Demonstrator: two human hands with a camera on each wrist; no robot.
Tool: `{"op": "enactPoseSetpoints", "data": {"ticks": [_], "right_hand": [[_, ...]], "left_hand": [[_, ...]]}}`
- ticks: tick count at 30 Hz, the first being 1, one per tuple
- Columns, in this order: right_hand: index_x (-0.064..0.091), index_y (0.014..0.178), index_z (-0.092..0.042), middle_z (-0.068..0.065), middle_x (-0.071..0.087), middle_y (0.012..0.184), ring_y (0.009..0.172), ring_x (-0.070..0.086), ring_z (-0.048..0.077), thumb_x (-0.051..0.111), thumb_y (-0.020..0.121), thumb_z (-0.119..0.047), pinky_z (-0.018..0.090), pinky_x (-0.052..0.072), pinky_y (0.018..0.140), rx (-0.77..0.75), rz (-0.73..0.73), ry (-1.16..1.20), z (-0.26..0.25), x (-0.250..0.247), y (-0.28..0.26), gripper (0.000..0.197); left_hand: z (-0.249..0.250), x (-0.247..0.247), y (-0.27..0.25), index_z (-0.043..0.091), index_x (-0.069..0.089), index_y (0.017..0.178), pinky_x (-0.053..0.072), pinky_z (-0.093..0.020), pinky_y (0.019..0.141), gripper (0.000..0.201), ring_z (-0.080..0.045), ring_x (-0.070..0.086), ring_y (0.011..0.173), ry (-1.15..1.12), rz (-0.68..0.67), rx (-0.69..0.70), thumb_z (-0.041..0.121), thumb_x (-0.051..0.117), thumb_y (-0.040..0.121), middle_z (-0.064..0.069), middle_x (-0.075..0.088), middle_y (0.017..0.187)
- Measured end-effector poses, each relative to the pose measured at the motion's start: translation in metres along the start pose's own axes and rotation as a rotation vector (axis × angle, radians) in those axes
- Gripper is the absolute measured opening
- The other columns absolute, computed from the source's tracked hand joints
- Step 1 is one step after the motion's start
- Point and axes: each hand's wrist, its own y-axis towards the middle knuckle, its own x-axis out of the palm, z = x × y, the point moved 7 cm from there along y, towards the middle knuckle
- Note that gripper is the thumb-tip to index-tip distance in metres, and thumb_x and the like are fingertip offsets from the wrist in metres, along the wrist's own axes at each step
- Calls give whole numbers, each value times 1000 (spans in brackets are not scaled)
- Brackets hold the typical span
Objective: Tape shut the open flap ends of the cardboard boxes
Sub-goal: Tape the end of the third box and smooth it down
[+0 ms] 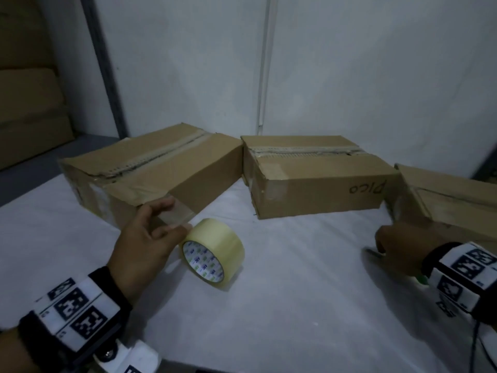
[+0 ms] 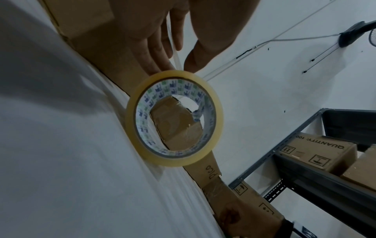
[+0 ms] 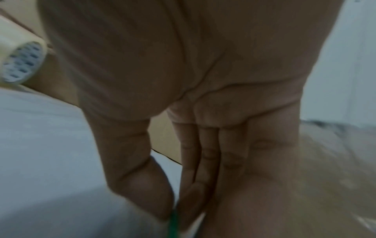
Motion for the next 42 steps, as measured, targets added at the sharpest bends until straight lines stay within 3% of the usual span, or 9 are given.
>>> {"op": "enactPoseSetpoints", "data": {"ticks": [5, 9, 14, 21, 27, 30, 33, 37, 42], "right_hand": [[53, 72, -32, -11, 56, 75, 68, 55, 11, 52, 94, -31, 26, 51, 69, -345, 177, 242, -69, -54, -8, 22], [64, 84, -19, -8, 58, 79, 64, 51, 9, 47, 93, -34, 15, 40, 56, -730, 607, 289, -137, -123, -43, 24], [65, 105, -14, 7, 55, 99, 79, 56, 28, 51, 97, -18, 45, 50, 68, -871, 647, 268, -203, -149, -40, 17], [67, 97, -12, 9, 56, 95, 61, 49, 29, 59, 86, -1, 35, 34, 57, -956, 736, -9, -255, -157, -46, 17], [73, 87, -11, 11, 58, 79, 56, 55, 29, 70, 69, 1, 32, 29, 57, -1036, 773, -36, -265, -155, -50, 22], [69, 105, -14, 8, 56, 98, 81, 57, 26, 55, 87, -6, 33, 28, 68, -956, 690, -192, -268, -146, -40, 24], [63, 119, -19, 6, 53, 111, 91, 55, 26, 50, 92, -6, 33, 34, 77, -871, 652, -130, -250, -146, -20, 32], [74, 98, -18, 9, 62, 84, 63, 59, 31, 68, 82, -8, 32, 41, 55, -964, 798, 133, -236, -160, -24, 19], [75, 101, -15, 8, 64, 86, 72, 61, 27, 61, 88, -17, 39, 50, 57, -1172, 736, 326, -252, -163, -44, 18]], "left_hand": [[-4, -2, 3, 27, 55, 114, 47, -18, 59, 40, -5, 48, 51, -2, -23, -9, 7, 68, 82, 12, 49, 47], [-9, -2, 4, 29, 55, 117, 45, -26, 66, 43, -12, 47, 57, -27, -36, -44, 5, 67, 83, 10, 50, 50], [-9, -3, 6, 28, 54, 117, 48, -25, 67, 46, -18, 51, 68, -44, -73, -51, -1, 63, 83, -13, 54, 77], [-8, -3, 7, 29, 53, 120, 43, -23, 55, 47, -9, 46, 52, -9, -106, -42, 2, 64, 84, 17, 61, 63], [-5, -4, 6, 30, 53, 119, 44, -28, 60, 48, -10, 47, 54, -31, -119, -44, 0, 64, 84, 13, 64, 73], [-5, -4, 6, 31, 54, 118, 49, -32, 69, 48, -18, 54, 68, -46, -114, -43, 0, 65, 83, 8, 68, 94], [-4, -4, 4, 34, 54, 115, 45, -31, 64, 47, -18, 47, 60, -32, -114, -36, 2, 65, 83, 11, 63, 85], [-6, -3, 5, 33, 53, 117, 42, -31, 63, 48, -19, 44, 58, -28, -122, -44, 2, 66, 83, -6, 57, 88], [-6, -3, 7, 29, 53, 120, 45, -40, 72, 51, -27, 51, 75, -74, -127, -40, -1, 67, 81, -12, 61, 94]]}}
